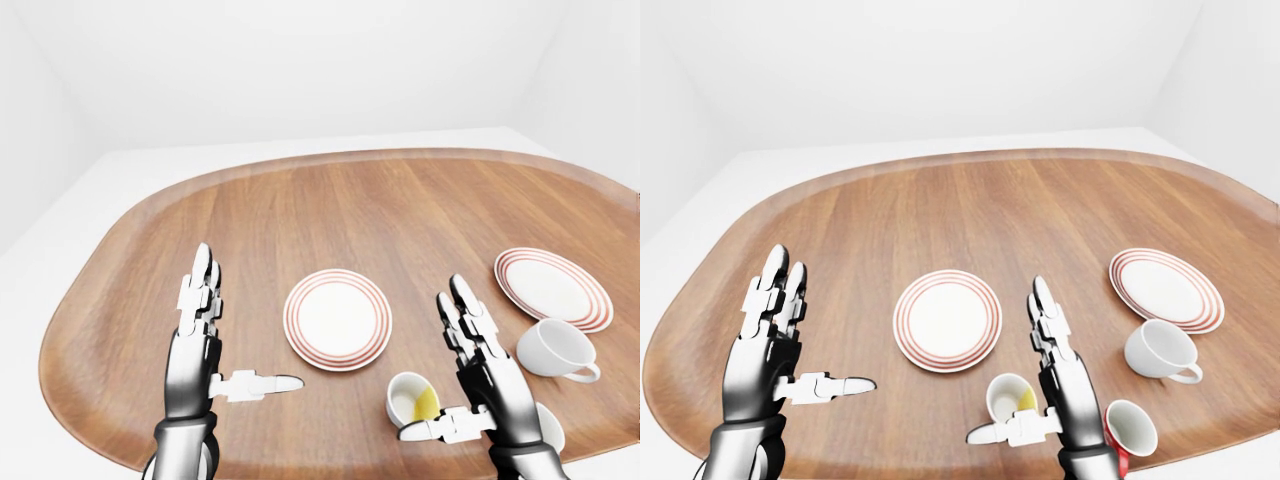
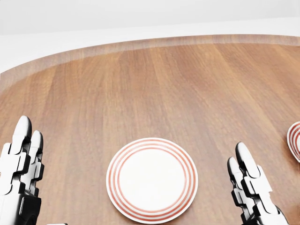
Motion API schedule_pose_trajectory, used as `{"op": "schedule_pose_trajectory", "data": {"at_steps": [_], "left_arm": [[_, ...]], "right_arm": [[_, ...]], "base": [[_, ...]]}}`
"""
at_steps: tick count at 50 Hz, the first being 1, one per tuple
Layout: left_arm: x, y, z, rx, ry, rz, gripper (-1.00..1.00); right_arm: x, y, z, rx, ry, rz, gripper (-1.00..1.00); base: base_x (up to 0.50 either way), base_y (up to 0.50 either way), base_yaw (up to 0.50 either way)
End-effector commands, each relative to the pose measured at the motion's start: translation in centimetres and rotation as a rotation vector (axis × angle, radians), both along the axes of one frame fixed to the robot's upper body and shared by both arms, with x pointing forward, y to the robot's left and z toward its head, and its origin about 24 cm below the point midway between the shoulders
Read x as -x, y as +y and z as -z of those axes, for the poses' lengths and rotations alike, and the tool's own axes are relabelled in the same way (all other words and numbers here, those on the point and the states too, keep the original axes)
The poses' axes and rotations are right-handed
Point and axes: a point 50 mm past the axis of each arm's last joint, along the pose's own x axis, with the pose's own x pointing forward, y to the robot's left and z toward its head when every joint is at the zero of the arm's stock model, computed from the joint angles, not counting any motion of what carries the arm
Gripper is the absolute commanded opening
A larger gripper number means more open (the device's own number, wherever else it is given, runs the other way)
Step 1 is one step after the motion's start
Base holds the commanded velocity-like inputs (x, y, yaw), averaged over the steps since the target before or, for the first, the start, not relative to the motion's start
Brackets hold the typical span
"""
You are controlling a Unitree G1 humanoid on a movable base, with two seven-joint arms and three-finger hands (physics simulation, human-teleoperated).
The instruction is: Put the red mug on the left plate.
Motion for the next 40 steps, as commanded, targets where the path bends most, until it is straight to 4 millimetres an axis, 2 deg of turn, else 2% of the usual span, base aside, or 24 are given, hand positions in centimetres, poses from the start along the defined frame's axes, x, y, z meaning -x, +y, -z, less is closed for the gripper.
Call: {"op": "schedule_pose_trajectory", "data": {"at_steps": [1, 18, 23, 28, 29, 30, 33, 36, 39, 40], "left_arm": [[0.0, 0.0, 0.0, 0.001, 0.0, 0.0, 1.0], [0.1, 0.3, 0.0, 0.009, 0.001, -0.009, 1.0], [-0.1, 0.2, 0.0, 0.007, -0.002, -0.011, 1.0], [-0.1, 0.2, 0.0, 0.003, 0.0, -0.014, 1.0], [0.0, 0.2, 0.0, 0.003, 0.0, -0.016, 1.0], [0.0, 0.3, 0.0, 0.007, -0.001, -0.017, 1.0], [-0.2, 0.3, 0.1, 0.006, -0.001, -0.019, 1.0], [0.0, 0.4, 0.0, 0.009, 0.0, -0.023, 1.0], [-0.2, 0.3, 0.0, 0.007, -0.007, -0.026, 1.0], [-0.4, 0.2, 0.0, 0.001, -0.009, -0.024, 1.0]], "right_arm": [[0.1, 0.2, 0.2, 0.004, 0.016, -0.012, 1.0], [0.3, 0.4, 0.5, 0.021, 0.034, -0.017, 1.0], [0.5, 0.0, 0.4, -0.062, 0.024, -0.016, 1.0], [-0.8, -1.0, 2.2, 0.209, 0.092, 0.154, 1.0], [-1.2, -1.3, 2.8, 0.323, 0.109, 0.222, 1.0], [-1.5, -1.3, 3.6, 0.519, 0.12, 0.305, 1.0], [-1.9, -0.7, 5.0, 0.698, 0.119, 0.348, 1.0], [-2.4, -0.8, 5.1, 0.826, 0.046, 0.455, 1.0], [-2.7, -0.2, 5.4, 0.985, -0.021, 0.415, 1.0], [-6.0, -0.6, -1.7, 1.058, -0.097, 0.359, 1.0]], "base": [[0.53, 0.2, 0.0], [0.52, 0.19, 0.0], [0.3, 0.1, 0.0], [0.0, 0.0, 0.0], [0.0, 0.0, 0.0], [0.0, 0.0, 0.0], [0.0, 0.0, 0.0], [0.0, 0.0, 0.0], [0.0, 0.0, 0.0], [0.0, 0.0, 0.0]]}}
